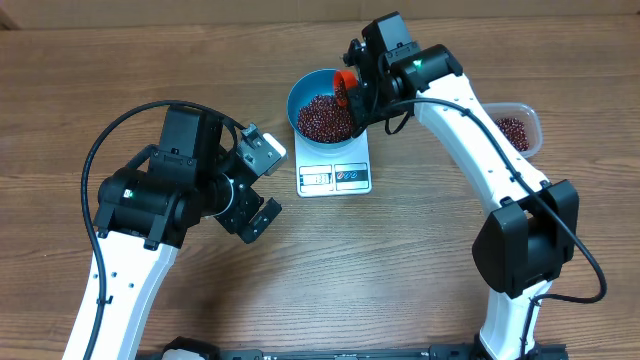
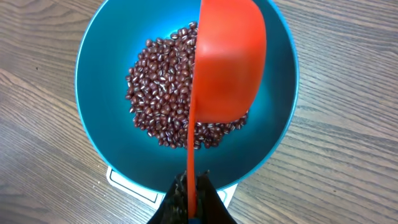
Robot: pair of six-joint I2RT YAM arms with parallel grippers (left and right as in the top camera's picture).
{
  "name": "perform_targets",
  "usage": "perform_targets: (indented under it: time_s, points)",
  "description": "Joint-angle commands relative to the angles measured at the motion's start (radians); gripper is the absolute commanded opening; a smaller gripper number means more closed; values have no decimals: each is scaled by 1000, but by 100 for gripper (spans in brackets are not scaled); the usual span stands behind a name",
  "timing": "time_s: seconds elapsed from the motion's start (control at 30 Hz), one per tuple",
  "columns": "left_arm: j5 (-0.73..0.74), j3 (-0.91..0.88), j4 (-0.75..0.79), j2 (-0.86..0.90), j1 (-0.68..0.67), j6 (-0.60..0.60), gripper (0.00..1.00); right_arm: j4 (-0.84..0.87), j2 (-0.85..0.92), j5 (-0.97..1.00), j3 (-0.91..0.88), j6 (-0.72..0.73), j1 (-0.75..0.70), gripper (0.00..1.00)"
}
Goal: Scoop item into bowl and weigh 150g on scale
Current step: 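Hold the emptied scoop over the bowl while the scale settles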
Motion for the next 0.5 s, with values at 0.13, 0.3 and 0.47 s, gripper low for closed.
perform_targets:
  time_s: [0.13, 0.3, 0.47]
  points:
    - [19, 0, 3, 6, 4, -10, 100, -1, -50, 21, 36, -76, 39, 4]
    - [19, 0, 3, 6, 4, -10, 100, -11, -52, 124, 36, -87, 66, 4]
    - [19, 0, 3, 6, 4, -10, 100, -12, -52, 156, 36, -95, 90, 4]
